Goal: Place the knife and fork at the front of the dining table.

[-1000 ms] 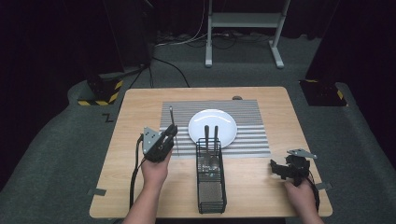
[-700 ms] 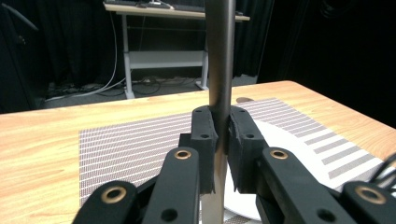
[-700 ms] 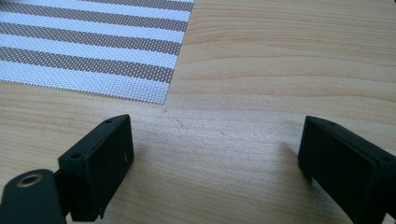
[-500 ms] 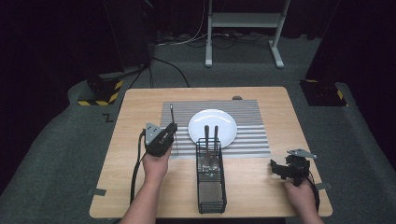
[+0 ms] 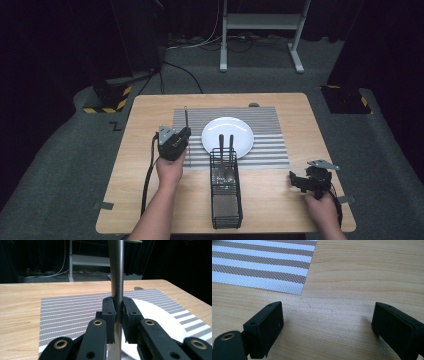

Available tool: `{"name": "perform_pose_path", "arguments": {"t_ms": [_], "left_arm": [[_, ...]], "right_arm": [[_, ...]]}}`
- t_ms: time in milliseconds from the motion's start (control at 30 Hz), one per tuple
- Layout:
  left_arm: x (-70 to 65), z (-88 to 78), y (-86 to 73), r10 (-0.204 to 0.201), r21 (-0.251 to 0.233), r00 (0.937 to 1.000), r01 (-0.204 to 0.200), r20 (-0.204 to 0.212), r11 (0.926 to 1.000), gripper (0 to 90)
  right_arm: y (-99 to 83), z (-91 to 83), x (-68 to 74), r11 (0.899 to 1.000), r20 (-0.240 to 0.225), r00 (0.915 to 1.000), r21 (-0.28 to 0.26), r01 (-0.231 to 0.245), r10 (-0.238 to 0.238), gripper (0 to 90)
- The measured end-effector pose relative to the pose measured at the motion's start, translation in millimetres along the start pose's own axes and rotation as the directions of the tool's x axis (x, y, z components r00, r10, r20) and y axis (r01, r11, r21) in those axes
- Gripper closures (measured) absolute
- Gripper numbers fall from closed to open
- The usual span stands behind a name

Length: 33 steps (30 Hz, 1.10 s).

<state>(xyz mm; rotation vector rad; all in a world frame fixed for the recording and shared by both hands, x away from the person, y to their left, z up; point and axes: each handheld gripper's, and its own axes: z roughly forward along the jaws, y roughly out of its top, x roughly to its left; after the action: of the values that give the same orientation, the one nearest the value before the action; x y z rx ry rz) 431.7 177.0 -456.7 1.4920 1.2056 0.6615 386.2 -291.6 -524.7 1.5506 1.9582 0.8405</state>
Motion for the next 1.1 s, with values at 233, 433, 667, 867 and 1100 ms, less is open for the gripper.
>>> {"name": "perform_pose_path", "arguments": {"t_ms": [233, 433, 667, 867, 1100], "left_arm": [[6.6, 20.7, -1.1, -0.063, 0.030, 0.9980, 0.064, -0.008, 0.9975, 81.3], [11.9, 34.6, -4.4, -0.105, 0.045, 0.9942, 0.106, -0.024, 0.9934, 81.0], [16.8, 50.6, -7.3, -0.147, 0.065, 0.9878, 0.150, -0.053, 0.9866, 81.0], [23.3, 60.8, -9.5, -0.189, 0.084, 0.9795, 0.195, -0.069, 0.9773, 81.0], [29.6, 71.5, -13.3, -0.215, 0.109, 0.9722, 0.224, -0.094, 0.9683, 81.5]], "right_arm": [[-0.4, -0.6, -0.3, 1.000, -0.002, 1.0000, -0.001, 0.008, -0.008, 10.2], [-0.4, -0.6, -0.3, 1.000, -0.002, 1.0000, 0.000, 0.008, -0.008, 10.3], [-0.6, -0.8, 0.0, 1.000, -0.003, 1.0000, 0.000, 0.008, -0.008, 10.2], [-0.7, -0.8, 0.0, 1.000, -0.004, 1.0000, 0.000, 0.008, -0.008, 10.2], [-0.7, -0.9, 0.0, 1.000, -0.005, 1.0000, 0.000, 0.008, -0.008, 10.2]]}}
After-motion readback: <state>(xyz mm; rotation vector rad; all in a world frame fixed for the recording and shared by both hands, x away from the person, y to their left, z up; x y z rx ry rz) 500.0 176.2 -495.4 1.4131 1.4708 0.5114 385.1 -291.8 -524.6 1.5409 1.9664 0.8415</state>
